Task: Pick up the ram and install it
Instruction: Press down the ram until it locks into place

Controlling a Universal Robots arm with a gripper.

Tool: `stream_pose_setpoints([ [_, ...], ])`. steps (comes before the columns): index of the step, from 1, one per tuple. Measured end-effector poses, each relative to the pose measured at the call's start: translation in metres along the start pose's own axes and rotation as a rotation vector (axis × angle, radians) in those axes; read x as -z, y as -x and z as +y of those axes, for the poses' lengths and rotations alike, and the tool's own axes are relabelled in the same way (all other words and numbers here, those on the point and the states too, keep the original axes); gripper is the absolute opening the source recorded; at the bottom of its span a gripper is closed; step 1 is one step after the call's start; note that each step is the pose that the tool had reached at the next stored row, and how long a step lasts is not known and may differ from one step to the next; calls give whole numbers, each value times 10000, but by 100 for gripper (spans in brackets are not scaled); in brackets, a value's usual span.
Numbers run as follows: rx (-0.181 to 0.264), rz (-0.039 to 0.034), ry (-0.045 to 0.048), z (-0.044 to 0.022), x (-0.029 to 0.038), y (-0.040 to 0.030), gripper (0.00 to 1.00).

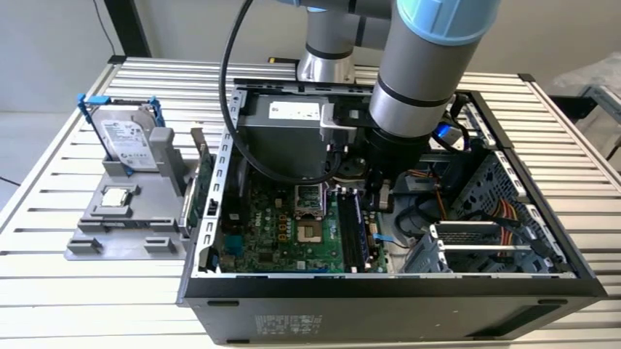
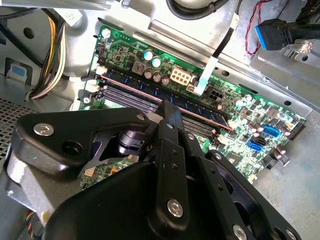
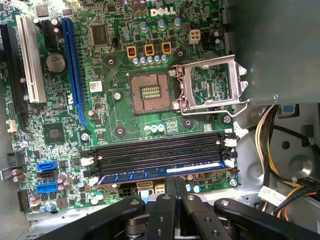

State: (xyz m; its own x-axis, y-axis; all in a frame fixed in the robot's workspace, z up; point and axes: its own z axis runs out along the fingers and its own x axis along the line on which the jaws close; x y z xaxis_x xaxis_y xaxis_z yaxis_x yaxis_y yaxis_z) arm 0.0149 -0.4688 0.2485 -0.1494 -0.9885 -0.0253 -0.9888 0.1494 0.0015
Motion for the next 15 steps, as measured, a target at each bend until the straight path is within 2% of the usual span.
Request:
stream_pose_setpoints([
  [15,138,0,4,0,134,3,0],
])
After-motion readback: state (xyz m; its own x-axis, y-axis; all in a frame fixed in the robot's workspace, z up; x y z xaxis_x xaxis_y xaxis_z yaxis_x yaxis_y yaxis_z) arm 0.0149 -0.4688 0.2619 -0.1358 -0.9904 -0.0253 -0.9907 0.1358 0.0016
